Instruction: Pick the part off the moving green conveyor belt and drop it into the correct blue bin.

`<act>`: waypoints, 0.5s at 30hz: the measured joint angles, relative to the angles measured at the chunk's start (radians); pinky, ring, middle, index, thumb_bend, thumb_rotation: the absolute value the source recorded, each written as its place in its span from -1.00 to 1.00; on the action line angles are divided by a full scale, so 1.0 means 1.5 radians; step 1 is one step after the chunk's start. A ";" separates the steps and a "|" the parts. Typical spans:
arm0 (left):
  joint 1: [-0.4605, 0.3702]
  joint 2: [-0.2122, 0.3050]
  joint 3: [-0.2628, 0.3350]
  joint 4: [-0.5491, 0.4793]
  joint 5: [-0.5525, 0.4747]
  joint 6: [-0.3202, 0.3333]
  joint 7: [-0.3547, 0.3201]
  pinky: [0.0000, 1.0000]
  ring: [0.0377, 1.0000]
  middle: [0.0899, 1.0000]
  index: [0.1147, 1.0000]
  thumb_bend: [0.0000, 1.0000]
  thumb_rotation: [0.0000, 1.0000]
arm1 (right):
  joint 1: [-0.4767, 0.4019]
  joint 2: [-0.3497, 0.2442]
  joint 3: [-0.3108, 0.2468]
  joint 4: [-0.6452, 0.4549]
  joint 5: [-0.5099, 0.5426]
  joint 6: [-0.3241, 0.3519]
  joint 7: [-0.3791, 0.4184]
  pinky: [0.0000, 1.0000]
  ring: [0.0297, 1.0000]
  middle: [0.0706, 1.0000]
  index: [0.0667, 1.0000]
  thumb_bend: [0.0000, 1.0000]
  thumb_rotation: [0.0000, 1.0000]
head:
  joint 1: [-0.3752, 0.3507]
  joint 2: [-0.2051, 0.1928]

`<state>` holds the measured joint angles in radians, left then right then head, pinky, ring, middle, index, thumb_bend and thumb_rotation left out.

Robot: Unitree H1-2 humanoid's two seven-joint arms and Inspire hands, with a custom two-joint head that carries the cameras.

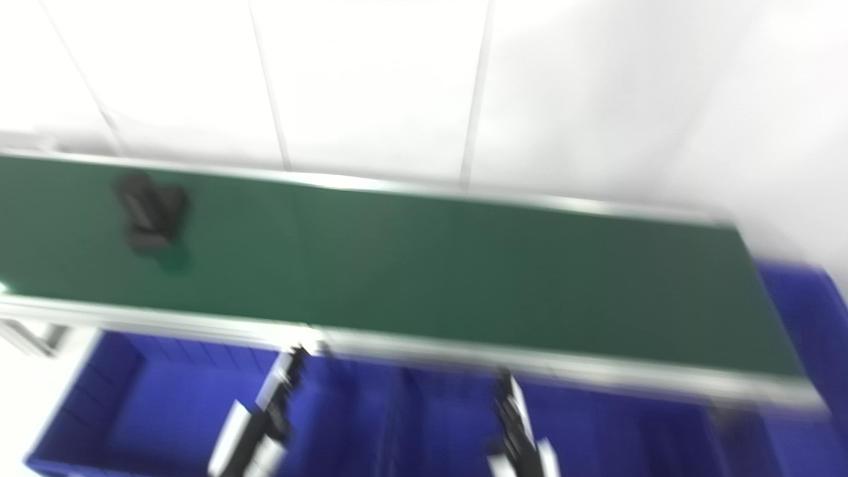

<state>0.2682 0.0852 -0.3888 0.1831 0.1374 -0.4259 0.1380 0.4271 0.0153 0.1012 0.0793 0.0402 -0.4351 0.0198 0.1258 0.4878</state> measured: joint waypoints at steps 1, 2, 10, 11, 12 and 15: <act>-0.002 0.000 -0.006 0.004 0.004 0.000 0.007 0.85 0.93 0.96 0.91 0.29 1.00 | 0.000 0.002 -0.010 0.001 0.013 0.000 0.011 1.00 1.00 1.00 1.00 0.29 0.96 | 0.018 -0.011; -0.004 0.000 -0.012 0.006 0.010 0.000 0.017 0.84 0.93 0.95 0.90 0.26 1.00 | 0.000 0.003 -0.018 0.003 0.020 0.000 0.023 1.00 1.00 1.00 1.00 0.26 0.98 | 0.025 -0.016; -0.026 0.013 -0.060 0.028 0.019 0.000 0.085 0.78 0.89 0.90 0.85 0.25 0.92 | -0.009 0.032 -0.070 0.028 0.038 0.000 0.101 1.00 1.00 1.00 1.00 0.17 1.00 | 0.040 -0.045; -0.028 0.015 -0.066 0.028 0.019 0.000 0.090 0.78 0.89 0.90 0.85 0.26 0.92 | -0.013 0.035 -0.076 0.033 0.038 0.000 0.109 1.00 1.00 1.00 1.00 0.17 1.00 | 0.040 -0.046; -0.031 0.017 -0.071 0.030 0.019 0.000 0.098 0.77 0.88 0.90 0.85 0.26 0.91 | -0.016 0.036 -0.081 0.037 0.038 0.000 0.116 1.00 1.00 1.00 1.00 0.11 1.00 | 0.039 -0.048; -0.036 0.024 -0.085 0.037 0.016 0.000 0.114 0.77 0.88 0.90 0.84 0.21 0.85 | -0.020 0.040 -0.094 0.038 0.037 0.000 0.143 1.00 1.00 1.00 1.00 0.08 1.00 | 0.040 -0.056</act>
<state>0.2142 0.1205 -0.5164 0.2392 0.1610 -0.4262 0.3089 0.3975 0.0757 -0.0396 0.1364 0.0963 -0.4351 0.2339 0.1856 0.4035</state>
